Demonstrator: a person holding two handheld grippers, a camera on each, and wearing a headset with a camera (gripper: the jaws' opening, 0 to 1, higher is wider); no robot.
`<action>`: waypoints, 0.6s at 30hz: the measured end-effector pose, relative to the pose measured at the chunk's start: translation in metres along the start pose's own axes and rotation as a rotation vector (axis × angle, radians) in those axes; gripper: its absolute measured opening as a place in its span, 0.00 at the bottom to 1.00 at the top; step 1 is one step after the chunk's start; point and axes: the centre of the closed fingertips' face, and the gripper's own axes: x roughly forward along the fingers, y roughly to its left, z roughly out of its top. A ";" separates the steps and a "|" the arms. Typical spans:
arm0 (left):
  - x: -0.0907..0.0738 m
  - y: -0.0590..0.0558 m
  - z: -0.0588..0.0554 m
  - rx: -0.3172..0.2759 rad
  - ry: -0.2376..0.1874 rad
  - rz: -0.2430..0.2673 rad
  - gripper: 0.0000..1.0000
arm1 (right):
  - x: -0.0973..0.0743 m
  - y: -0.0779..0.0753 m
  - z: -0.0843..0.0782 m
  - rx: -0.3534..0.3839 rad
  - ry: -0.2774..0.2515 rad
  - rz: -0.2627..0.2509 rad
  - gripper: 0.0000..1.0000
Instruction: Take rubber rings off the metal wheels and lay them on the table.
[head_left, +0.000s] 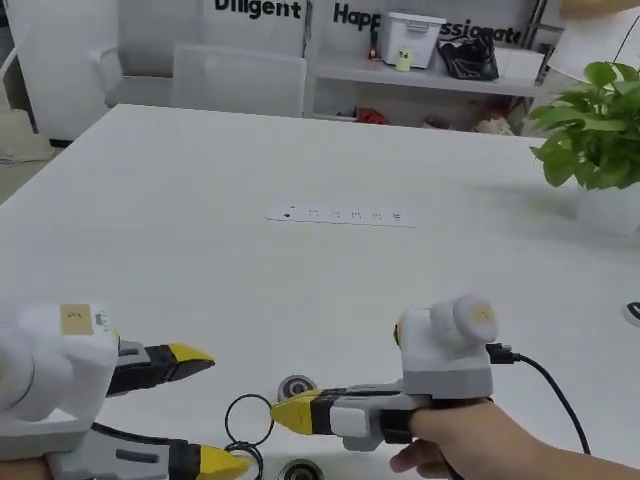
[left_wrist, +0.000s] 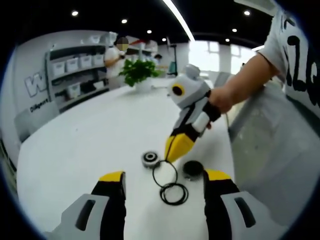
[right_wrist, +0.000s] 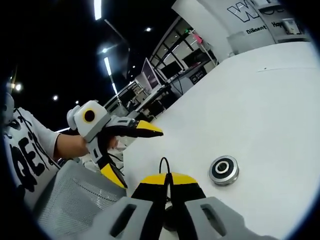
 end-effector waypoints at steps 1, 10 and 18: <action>-0.001 -0.001 -0.001 -0.003 0.001 0.000 0.64 | 0.001 0.001 -0.003 -0.001 0.009 0.003 0.00; -0.007 -0.001 -0.012 -0.024 0.010 0.013 0.64 | 0.010 0.004 -0.019 -0.015 0.062 0.007 0.00; -0.010 -0.005 -0.025 -0.041 0.031 0.015 0.63 | 0.014 0.002 -0.025 -0.014 0.082 0.008 0.00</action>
